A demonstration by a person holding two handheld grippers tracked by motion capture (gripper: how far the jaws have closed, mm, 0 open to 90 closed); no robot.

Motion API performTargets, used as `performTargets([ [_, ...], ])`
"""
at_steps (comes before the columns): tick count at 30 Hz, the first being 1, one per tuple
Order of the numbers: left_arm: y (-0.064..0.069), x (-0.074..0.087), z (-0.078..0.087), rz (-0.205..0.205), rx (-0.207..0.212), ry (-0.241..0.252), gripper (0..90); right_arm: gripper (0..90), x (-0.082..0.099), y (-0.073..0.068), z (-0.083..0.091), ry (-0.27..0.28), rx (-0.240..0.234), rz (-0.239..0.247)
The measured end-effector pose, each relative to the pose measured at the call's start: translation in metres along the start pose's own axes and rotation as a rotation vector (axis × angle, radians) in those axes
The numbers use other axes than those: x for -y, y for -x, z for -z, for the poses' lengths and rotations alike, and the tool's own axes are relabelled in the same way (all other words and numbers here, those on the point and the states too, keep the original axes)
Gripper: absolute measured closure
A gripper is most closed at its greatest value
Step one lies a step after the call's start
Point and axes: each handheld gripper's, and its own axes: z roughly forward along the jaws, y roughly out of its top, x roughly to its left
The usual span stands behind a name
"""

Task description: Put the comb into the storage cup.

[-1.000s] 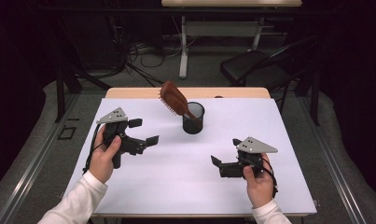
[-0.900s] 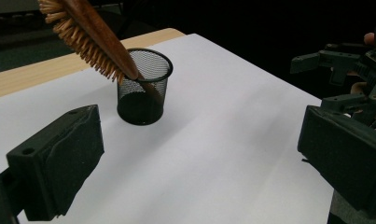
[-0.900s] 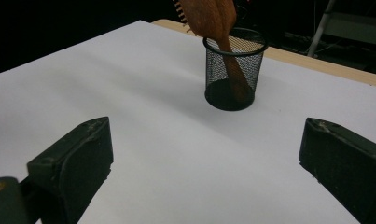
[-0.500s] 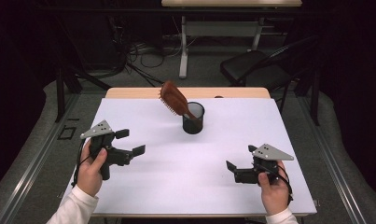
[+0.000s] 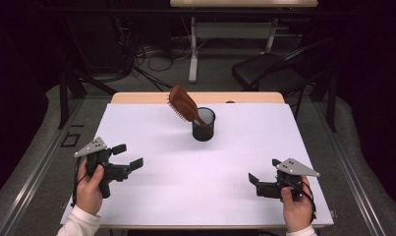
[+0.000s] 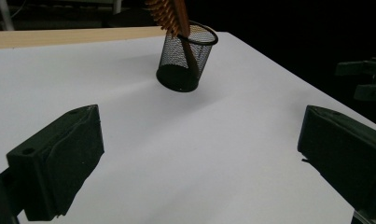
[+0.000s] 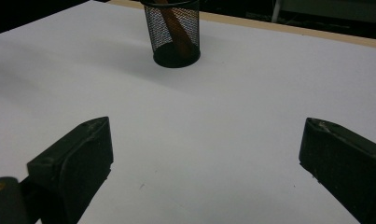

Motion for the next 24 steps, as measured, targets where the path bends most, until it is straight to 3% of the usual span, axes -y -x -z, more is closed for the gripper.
performTargets([
  [11, -0.013, 0.027, 0.002, 0.091, -0.011, 0.055, 0.4, 2.6, 0.010, 0.007, -0.002, 0.006, 0.026, -0.024],
  [24, -0.023, 0.042, 0.010, 0.065, -0.094, 0.097, 0.4, 2.6, 0.024, 0.017, -0.004, -0.005, 0.063, -0.037],
])
